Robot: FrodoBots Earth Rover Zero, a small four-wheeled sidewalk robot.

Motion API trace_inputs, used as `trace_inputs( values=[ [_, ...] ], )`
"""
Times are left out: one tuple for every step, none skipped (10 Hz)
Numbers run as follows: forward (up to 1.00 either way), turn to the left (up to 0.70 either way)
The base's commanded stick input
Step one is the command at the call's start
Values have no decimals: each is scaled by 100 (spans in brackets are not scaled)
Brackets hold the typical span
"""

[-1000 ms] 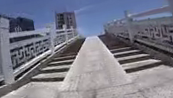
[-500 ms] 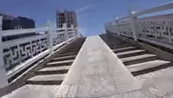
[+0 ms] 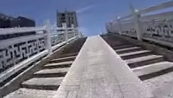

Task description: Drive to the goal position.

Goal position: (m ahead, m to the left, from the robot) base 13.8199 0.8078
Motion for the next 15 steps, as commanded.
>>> trace_inputs(
  values=[
    [45,0],
    [45,0],
    [45,0],
    [45,0],
    [45,0],
    [45,-19],
    [45,-21],
    [45,-7],
    [45,0],
    [45,0],
    [45,0],
    [45,0],
    [45,0],
    [45,0],
    [45,0]
  ],
)
